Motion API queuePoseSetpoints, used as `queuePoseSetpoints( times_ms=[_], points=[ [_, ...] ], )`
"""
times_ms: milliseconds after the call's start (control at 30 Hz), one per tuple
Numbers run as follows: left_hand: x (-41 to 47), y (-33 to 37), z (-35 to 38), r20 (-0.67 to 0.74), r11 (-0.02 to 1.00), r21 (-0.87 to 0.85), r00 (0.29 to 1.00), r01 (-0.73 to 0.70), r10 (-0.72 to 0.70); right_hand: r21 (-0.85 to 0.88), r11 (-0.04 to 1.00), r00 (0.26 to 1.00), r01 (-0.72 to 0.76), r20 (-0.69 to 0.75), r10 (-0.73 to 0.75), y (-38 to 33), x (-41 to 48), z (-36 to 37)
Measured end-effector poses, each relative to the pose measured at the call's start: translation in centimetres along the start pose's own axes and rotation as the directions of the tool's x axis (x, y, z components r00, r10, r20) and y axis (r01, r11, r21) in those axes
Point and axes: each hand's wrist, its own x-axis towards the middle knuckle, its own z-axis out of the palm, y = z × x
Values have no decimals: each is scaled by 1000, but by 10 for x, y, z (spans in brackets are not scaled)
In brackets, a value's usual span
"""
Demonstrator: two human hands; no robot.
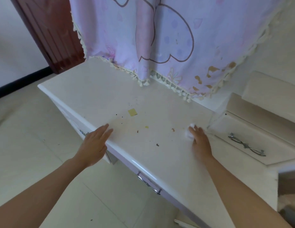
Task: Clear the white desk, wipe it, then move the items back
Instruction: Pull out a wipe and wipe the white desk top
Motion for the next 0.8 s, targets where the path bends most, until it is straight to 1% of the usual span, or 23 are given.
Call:
queuePoseSetpoints(
  times_ms=[67,133,167,233,333,400,500,533,567,600,633,667,700,733,800],
  points=[
    [6,-13,1,13,996,58,998,60,-61,-1,1000,999,3,33,-2,-10,22,3],
    [8,-19,2,30,996,44,996,82,-83,-4,1000,997,1,81,0,-24,30,4],
    [8,-21,2,38,996,37,996,77,-78,-7,1000,995,25,102,-25,-34,27,8],
    [8,-22,1,42,998,29,997,56,-57,19,990,980,140,143,-141,-60,3,22],
    [11,-22,-5,66,999,17,997,31,-32,93,940,905,329,254,-342,-105,-49,49],
    [11,-22,-8,111,999,36,993,26,-30,112,901,844,420,318,-433,-128,-77,63],
    [7,-19,-6,202,989,144,978,32,-61,156,862,776,483,379,-504,-145,-99,68],
    [6,-17,-4,221,982,184,972,33,-75,197,847,752,494,393,-529,-146,-103,66],
    [5,-14,-2,231,976,213,969,39,-89,241,838,743,490,387,-546,-145,-106,63],
    [4,-12,0,229,973,226,968,49,-102,278,842,769,463,346,-537,-143,-106,59],
    [3,-10,1,224,972,227,968,59,-111,300,860,827,413,271,-492,-138,-104,53],
    [3,-9,2,219,972,225,969,62,-113,306,882,890,358,174,-421,-129,-96,46],
    [3,-9,3,222,972,227,968,62,-114,289,907,937,306,77,-341,-117,-83,39],
    [3,-10,3,233,970,233,965,63,-119,250,936,966,246,12,-257,-103,-65,31],
    [3,-15,5,248,970,235,962,54,-114,133,984,993,119,-25,-116,-73,-21,12]
  ],
)
